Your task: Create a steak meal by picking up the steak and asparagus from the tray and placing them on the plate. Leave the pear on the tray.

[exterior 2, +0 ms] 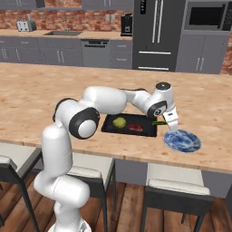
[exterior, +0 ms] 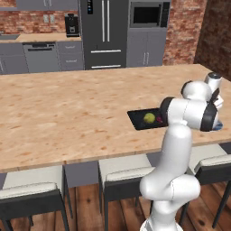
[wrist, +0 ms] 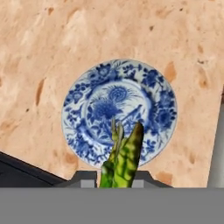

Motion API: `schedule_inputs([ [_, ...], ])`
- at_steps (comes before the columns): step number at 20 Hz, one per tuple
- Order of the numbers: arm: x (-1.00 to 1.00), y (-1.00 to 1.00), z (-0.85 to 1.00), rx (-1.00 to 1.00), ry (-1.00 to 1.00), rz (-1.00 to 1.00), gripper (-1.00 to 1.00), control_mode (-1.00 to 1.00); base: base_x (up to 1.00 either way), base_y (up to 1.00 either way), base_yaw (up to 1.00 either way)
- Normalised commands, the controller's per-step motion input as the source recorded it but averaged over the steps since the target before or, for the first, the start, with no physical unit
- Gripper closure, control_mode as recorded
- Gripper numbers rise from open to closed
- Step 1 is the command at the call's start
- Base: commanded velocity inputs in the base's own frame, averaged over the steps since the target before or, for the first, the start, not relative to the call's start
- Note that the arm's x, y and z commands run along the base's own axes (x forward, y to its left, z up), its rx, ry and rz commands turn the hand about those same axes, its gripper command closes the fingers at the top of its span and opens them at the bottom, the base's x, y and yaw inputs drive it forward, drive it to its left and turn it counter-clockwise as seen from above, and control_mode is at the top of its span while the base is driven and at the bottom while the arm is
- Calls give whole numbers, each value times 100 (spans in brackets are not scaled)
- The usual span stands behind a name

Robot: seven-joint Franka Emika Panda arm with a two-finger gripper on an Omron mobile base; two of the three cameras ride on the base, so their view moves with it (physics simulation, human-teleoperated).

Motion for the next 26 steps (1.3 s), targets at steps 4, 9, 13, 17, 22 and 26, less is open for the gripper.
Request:
schedule_inputs([
  [4,8,-48,-39,5,0,0,100,-100,0,0,0],
  [9,17,-37,-37,5,0,0,100,-100,0,0,0],
  [13,38,-29,-27,7,2,0,100,-100,0,0,0],
  [17,41,-26,-19,7,2,0,100,-100,0,0,0],
  [22,40,-17,-28,4,2,0,100,-100,0,0,0],
  [26,29,-3,-44,0,0,0,100,-100,0,0,0],
])
